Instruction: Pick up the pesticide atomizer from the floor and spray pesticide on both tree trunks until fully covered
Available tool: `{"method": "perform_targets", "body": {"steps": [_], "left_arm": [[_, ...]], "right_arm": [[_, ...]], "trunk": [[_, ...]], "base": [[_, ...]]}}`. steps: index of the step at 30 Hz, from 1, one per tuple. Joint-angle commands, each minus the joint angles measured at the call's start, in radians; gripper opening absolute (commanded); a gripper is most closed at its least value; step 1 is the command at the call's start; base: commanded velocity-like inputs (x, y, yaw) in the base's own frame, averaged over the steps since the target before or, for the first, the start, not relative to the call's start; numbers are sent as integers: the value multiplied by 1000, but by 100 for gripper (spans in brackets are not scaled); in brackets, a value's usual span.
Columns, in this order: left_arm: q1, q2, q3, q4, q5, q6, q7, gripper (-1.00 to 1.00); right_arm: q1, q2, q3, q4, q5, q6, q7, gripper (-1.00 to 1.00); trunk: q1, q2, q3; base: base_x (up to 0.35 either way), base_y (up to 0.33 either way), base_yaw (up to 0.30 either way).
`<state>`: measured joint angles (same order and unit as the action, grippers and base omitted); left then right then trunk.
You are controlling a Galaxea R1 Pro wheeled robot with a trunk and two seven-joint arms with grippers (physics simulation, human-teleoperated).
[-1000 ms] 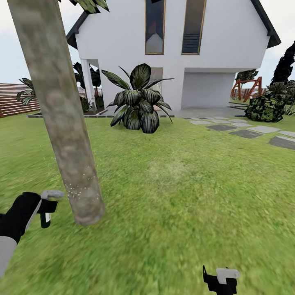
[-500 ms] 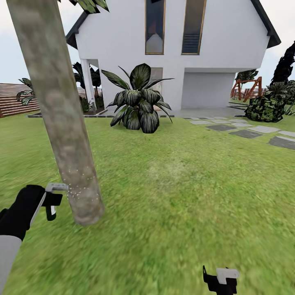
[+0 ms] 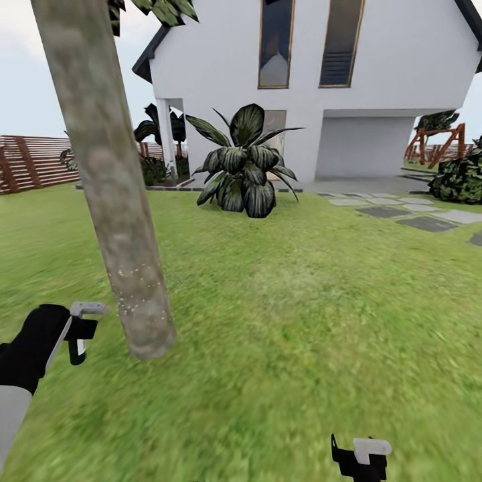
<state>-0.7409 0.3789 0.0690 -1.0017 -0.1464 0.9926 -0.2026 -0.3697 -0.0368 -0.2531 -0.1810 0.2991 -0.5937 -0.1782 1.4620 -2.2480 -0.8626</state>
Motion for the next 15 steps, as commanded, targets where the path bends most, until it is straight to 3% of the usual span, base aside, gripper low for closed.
{"method": "perform_targets", "body": {"steps": [1, 15], "left_arm": [[0, 0, 0, 0, -1, 0, 0, -100], [0, -3, -5, 0, -1, -2, 1, -100]], "right_arm": [[0, 0, 0, 0, 0, 0, 0, 100], [0, 0, 0, 0, 0, 0, 0, 100]], "trunk": [[0, 0, 0], [0, 0, 0]], "base": [[-16, -264, 268], [14, -268, 26]]}}
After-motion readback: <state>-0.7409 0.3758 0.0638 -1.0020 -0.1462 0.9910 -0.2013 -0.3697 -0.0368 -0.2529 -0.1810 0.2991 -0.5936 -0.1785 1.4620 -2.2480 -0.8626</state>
